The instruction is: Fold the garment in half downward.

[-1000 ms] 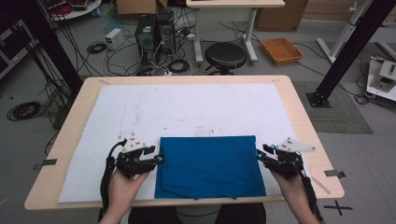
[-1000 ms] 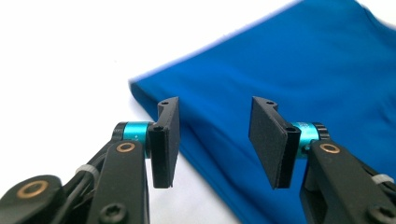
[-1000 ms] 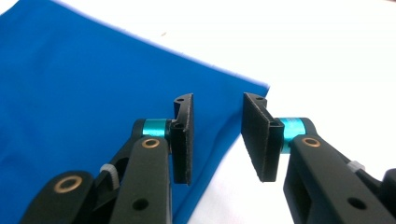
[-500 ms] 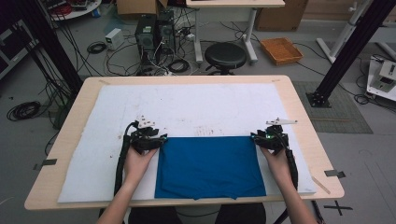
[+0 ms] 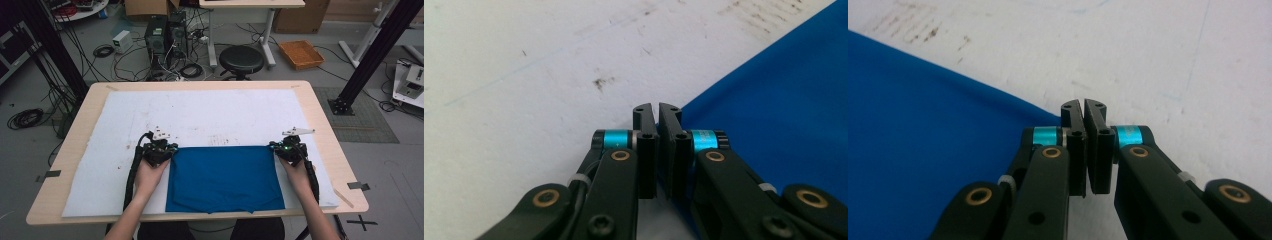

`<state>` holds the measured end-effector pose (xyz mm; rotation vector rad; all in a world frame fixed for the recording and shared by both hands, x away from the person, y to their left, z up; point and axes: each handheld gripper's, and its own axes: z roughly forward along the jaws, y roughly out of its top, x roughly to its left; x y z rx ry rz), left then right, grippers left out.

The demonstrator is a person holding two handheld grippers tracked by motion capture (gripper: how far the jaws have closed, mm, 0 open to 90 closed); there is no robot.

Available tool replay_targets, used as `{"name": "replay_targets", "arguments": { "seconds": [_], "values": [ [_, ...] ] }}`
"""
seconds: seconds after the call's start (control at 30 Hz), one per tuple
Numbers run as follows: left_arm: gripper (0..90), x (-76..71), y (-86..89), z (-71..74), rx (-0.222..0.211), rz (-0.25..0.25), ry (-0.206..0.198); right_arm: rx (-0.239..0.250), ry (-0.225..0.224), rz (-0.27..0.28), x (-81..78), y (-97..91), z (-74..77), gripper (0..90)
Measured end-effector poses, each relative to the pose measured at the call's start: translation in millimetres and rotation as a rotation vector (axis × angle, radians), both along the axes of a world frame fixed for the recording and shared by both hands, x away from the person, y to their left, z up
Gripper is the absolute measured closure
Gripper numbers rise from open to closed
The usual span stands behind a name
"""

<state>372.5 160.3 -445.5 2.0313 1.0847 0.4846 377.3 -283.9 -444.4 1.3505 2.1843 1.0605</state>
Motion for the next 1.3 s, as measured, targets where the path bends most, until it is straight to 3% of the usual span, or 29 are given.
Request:
{"name": "replay_targets", "arguments": {
  "seconds": [0.17,0.37,0.53,0.63,0.7,0.73,0.77,0.87,0.93,1.03,1.1,1.17,1.23,1.3],
  "values": [
    [86.2,20.1,-1.1,2.2,0.009,0.015,-0.018,0.013,-0.026,-0.014,19.3,-2.3,6.2,88.4],
    [86.1,27.7,-0.8,0.3,-0.006,0.033,-0.034,-0.003,-0.027,-0.019,35.1,-2.8,7.5,88.3],
    [85.8,28.0,-1.2,-0.1,-0.014,0.035,-0.046,-0.004,-0.035,-0.015,36.4,-2.3,8.5,87.5],
    [85.3,27.0,-0.8,2.8,0.008,0.023,-0.062,-0.011,-0.040,-0.017,34.9,-1.8,9.1,85.9],
    [74.3,25.3,-1.3,5.8,0.018,0.036,-0.087,-0.002,-0.063,-0.029,29.7,-2.0,13.6,76.6],
    [74.3,24.6,-0.6,8.0,0.026,0.041,-0.100,-0.002,-0.063,-0.029,29.7,-2.0,13.6,76.6],
    [69.3,23.5,0.3,10.3,0.011,0.050,-0.106,0.004,-0.070,-0.032,27.7,-2.4,15.4,72.7],
    [48.9,17.6,5.1,19.8,-0.016,0.058,-0.126,0.018,-0.097,-0.041,19.9,-4.8,21.6,58.9],
    [41.9,9.4,9.6,27.4,-0.032,0.047,-0.147,0.031,-0.123,-0.044,12.7,-8.0,26.1,53.2],
    [28.2,-7.8,16.5,38.9,-0.042,0.090,-0.191,0.045,-0.161,-0.031,-0.7,-13.7,33.2,50.3],
    [26.4,-26.4,25.0,46.7,-0.079,0.090,-0.226,0.057,-0.189,-0.029,-13.1,-19.5,38.0,49.4],
    [26.4,-31.3,26.9,48.0,-0.081,0.097,-0.238,0.060,-0.202,-0.031,-16.5,-21.5,38.9,48.7],
    [27.9,-38.2,31.7,50.2,-0.102,0.081,-0.223,0.068,-0.212,-0.040,-21.6,-24.8,41.0,47.3],
    [33.4,-42.0,38.3,50.5,-0.153,0.056,-0.205,0.082,-0.220,-0.058,-24.6,-27.6,43.7,44.3]
  ]
}}
